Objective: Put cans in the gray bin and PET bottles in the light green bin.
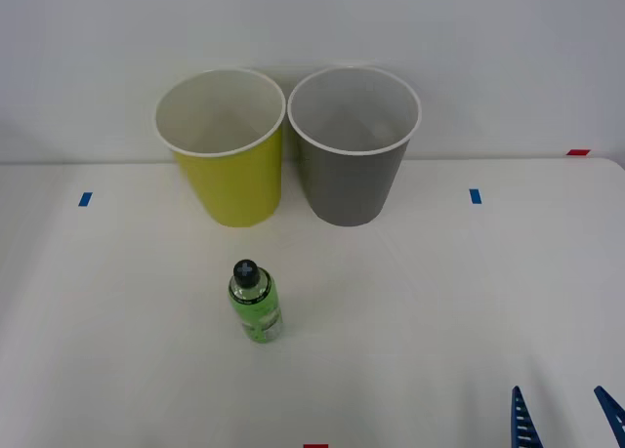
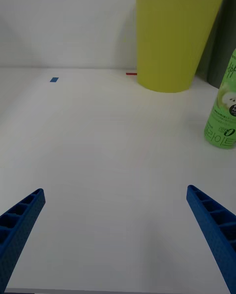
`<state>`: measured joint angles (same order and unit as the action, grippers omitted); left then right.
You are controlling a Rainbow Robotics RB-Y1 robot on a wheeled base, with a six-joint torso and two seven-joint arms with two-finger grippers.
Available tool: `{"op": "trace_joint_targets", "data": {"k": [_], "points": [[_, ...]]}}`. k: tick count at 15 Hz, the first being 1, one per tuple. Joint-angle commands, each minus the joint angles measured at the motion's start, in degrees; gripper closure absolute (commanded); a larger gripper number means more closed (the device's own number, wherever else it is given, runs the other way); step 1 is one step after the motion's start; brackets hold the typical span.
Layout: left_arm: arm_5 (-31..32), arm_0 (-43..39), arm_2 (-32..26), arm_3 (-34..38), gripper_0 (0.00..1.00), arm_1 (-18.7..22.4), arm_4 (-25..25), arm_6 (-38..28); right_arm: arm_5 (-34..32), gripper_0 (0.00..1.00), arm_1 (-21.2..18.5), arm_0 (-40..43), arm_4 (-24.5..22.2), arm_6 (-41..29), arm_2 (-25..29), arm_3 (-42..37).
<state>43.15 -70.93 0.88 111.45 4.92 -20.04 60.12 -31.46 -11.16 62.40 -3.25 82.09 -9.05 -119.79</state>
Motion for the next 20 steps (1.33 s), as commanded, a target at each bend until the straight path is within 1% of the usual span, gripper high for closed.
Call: {"op": "trace_joint_targets", "data": {"k": [1, 20], "points": [[0.0, 0.0, 0.0, 0.0, 0.0, 0.0, 0.0, 0.0, 0.0, 0.17, 0.0, 0.0, 0.0, 0.0, 0.0, 0.0], [0.0, 0.0, 0.0, 0.0, 0.0, 0.0, 0.0, 0.0, 0.0, 0.17, 0.0, 0.0, 0.0, 0.0, 0.0, 0.0]]}}
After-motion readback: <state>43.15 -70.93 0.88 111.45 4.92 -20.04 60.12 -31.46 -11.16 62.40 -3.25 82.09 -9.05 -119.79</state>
